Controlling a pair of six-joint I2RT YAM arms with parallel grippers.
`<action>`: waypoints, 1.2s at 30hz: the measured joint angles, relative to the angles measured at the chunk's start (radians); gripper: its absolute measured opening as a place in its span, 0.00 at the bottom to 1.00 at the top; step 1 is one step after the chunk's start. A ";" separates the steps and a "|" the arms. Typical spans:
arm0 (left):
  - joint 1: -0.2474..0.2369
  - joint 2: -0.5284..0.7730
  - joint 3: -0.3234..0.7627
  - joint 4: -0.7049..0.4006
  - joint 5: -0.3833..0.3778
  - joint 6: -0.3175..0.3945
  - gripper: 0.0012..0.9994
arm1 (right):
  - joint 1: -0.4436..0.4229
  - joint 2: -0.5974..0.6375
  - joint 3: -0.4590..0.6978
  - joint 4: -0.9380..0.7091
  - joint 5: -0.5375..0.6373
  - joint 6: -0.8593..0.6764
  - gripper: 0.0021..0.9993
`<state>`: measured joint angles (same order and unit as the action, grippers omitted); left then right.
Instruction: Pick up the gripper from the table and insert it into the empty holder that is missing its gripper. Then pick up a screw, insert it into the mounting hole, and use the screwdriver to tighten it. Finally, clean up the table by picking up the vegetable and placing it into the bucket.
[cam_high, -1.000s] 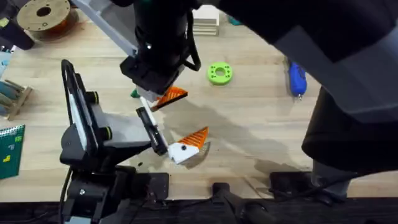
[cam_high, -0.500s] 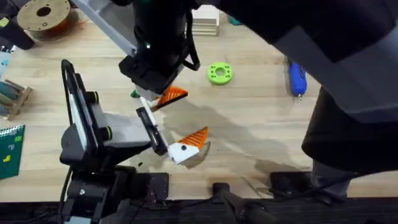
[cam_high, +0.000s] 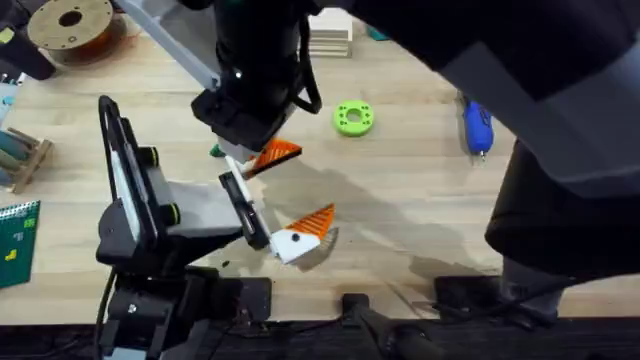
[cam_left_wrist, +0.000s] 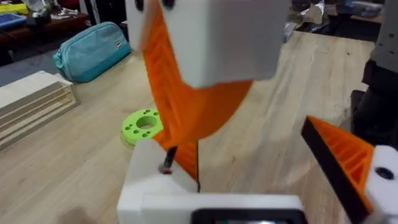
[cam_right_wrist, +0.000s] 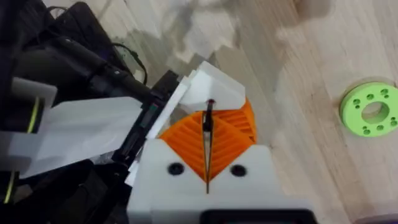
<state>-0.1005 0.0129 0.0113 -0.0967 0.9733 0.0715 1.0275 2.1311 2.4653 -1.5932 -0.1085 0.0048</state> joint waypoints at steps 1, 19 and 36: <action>0.000 0.000 0.000 0.000 0.000 0.000 1.00 | 0.000 0.000 0.000 0.000 0.000 0.000 0.00; 0.000 0.000 0.000 0.000 0.000 0.000 1.00 | 0.000 0.007 0.000 -0.001 0.000 0.000 0.00; 0.000 0.000 0.000 0.000 0.000 0.000 1.00 | 0.000 0.037 -0.001 0.027 0.000 0.000 0.00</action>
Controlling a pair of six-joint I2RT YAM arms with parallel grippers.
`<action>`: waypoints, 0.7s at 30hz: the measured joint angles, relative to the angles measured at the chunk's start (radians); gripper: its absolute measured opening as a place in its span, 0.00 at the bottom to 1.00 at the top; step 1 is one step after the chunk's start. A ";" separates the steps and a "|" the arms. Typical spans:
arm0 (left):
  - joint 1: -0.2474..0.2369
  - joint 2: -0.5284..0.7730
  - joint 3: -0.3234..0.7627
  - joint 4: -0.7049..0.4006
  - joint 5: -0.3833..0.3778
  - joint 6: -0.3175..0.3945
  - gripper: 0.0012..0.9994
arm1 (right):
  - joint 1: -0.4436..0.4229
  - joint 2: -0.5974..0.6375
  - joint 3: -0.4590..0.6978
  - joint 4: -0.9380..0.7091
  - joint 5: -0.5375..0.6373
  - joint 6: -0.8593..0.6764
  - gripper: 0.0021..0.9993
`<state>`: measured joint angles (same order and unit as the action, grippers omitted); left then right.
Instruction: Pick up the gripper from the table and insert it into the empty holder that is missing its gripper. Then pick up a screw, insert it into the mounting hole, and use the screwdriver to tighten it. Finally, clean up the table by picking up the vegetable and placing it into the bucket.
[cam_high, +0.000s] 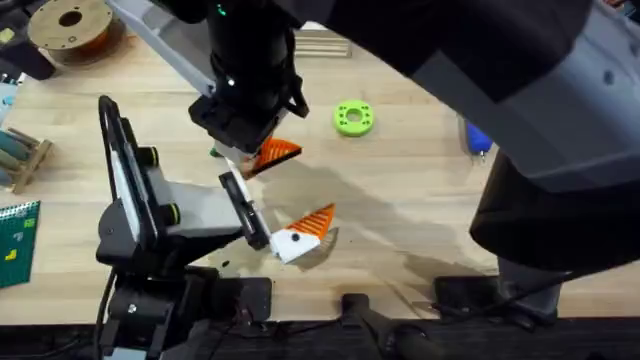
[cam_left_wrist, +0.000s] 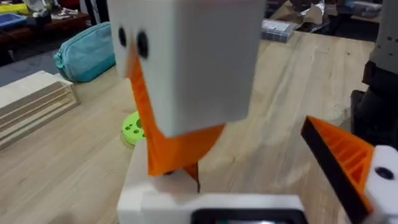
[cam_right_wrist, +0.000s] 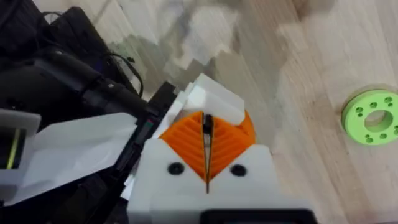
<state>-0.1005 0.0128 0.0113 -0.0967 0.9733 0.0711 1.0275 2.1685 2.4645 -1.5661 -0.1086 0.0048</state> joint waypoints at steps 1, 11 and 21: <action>0.000 0.000 0.000 0.000 0.000 0.000 1.00 | 0.000 0.000 0.000 0.001 0.000 0.000 0.00; 0.000 0.000 0.000 0.000 0.000 0.000 1.00 | 0.013 0.000 0.000 -0.044 0.003 0.003 0.23; 0.000 0.000 0.000 0.000 0.000 0.000 1.00 | 0.004 0.000 0.034 -0.045 0.003 0.003 0.40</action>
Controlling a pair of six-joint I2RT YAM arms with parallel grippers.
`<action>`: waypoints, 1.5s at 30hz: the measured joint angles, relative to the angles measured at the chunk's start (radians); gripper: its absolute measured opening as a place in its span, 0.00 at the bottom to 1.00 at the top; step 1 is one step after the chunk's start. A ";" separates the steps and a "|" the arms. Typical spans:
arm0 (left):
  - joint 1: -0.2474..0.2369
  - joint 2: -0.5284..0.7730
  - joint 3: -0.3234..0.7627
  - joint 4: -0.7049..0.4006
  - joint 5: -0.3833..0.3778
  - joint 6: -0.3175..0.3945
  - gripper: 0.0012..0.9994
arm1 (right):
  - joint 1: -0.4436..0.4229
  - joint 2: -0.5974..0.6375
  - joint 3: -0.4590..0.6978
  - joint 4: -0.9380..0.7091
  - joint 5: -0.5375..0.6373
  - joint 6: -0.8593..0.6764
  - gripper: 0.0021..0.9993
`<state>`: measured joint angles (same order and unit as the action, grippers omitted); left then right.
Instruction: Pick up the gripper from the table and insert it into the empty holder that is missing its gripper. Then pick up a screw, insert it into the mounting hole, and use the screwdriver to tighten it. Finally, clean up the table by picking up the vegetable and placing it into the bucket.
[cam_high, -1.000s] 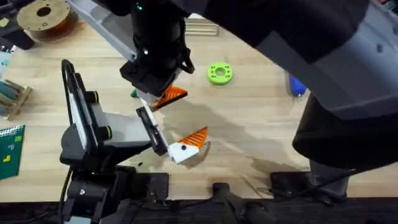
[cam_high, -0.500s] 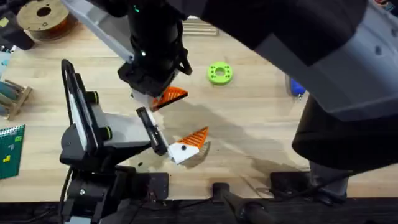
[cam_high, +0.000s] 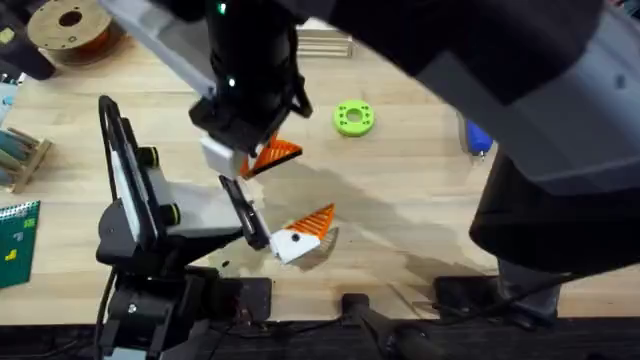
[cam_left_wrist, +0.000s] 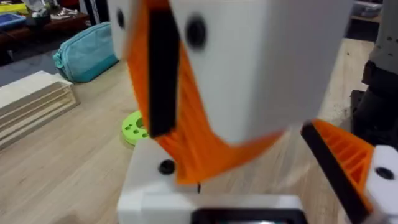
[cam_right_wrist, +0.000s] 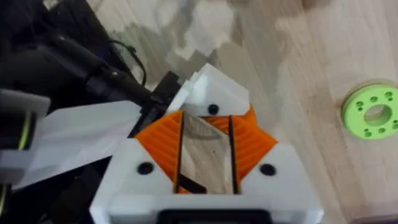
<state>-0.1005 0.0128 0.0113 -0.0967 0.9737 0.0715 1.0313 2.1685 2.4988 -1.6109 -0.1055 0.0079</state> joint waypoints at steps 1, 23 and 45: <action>0.000 0.000 0.000 0.000 0.000 0.000 1.00 | -0.006 0.000 0.020 -0.004 0.000 0.000 0.44; 0.000 0.000 0.000 0.000 0.000 0.000 1.00 | -0.342 -0.228 -0.114 -0.006 0.184 0.071 0.77; 0.000 0.000 0.000 0.000 0.000 0.000 1.00 | -0.648 -0.509 -0.507 0.241 0.262 0.051 0.99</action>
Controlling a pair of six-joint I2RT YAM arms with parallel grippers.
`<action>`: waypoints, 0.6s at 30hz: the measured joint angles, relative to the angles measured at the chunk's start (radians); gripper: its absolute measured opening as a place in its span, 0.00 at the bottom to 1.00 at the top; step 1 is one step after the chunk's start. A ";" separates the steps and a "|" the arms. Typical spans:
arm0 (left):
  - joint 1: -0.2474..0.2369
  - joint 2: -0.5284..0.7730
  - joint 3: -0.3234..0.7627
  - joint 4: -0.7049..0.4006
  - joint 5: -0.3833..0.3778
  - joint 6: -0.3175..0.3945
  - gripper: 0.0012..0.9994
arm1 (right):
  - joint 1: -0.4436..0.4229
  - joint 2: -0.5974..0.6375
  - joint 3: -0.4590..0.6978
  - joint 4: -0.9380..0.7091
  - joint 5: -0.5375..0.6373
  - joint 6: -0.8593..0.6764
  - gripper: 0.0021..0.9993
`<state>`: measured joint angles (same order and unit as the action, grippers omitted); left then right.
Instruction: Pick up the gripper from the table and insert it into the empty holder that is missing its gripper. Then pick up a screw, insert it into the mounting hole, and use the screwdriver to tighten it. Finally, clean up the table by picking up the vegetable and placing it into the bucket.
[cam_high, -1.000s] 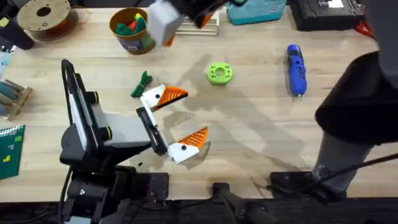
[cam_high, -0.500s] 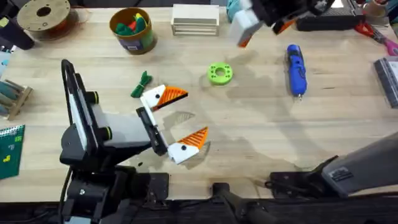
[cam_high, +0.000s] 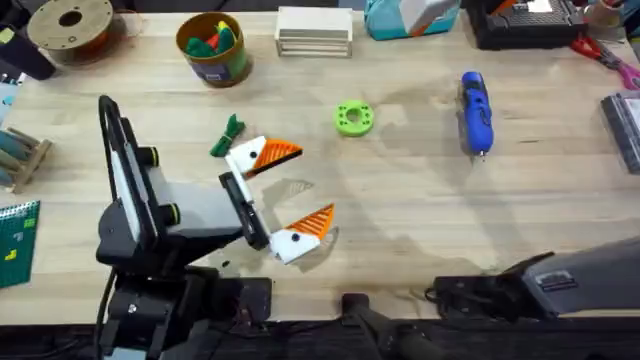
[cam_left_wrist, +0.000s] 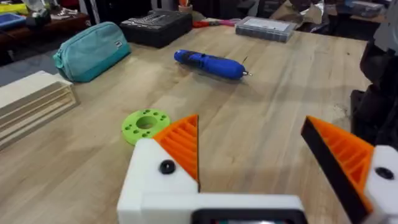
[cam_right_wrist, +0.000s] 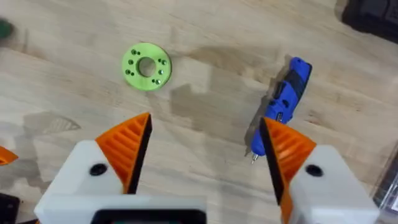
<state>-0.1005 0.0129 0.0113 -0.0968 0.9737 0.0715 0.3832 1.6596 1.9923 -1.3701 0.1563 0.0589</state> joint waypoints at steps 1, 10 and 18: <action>0.000 0.000 0.000 0.000 0.000 0.000 1.00 | 0.000 0.000 0.000 0.000 0.000 0.000 0.99; 0.000 0.000 0.000 0.000 0.000 0.001 0.12 | 0.000 0.000 0.000 -0.025 0.001 -0.003 0.99; 0.000 0.000 0.000 0.000 0.000 0.006 0.00 | -0.082 -0.003 -0.003 -0.106 -0.007 -0.001 0.99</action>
<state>-0.1005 0.0128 0.0113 -0.0967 0.9737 0.0776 0.3010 1.6569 1.9896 -1.4765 0.1496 0.0581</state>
